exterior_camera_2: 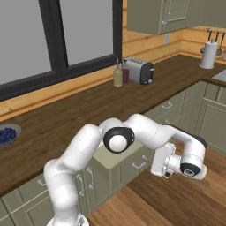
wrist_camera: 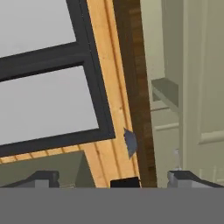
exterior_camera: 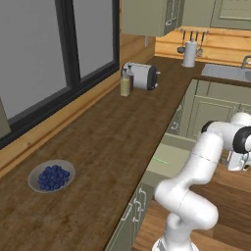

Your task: Take a straw from the drawer in front and place it inside the glass cup on the dining counter.

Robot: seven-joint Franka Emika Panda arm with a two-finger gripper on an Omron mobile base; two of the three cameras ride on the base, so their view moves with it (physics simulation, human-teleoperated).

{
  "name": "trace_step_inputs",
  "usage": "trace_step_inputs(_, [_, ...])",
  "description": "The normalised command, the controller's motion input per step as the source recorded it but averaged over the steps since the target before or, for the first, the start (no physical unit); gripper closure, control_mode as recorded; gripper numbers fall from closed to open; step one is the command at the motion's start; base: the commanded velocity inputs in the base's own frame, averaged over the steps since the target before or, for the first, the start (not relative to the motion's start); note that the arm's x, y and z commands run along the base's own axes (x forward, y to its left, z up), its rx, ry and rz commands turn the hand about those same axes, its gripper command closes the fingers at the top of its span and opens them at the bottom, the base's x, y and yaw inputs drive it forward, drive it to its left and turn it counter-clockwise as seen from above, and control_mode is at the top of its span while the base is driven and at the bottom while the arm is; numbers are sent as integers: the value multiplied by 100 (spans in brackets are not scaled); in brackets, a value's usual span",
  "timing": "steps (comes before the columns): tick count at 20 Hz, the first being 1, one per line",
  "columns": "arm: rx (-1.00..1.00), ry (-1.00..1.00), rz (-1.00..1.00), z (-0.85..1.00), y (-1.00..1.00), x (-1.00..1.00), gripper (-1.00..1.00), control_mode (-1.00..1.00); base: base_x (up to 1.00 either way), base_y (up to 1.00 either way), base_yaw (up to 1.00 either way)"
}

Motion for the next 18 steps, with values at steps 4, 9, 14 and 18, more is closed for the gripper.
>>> trace_step_inputs(4, [-21,23,0,59,38,31,-100,-100,0,0,0])
trace_step_inputs(9, [-18,22,-3,27,49,64,-100,-100,0,0,0])
trace_step_inputs(14, [-15,30,-3,25,40,66,-100,-100,0,0,0])
trace_step_inputs(18, [-17,35,-6,18,34,53,-100,-100,0,0,0])
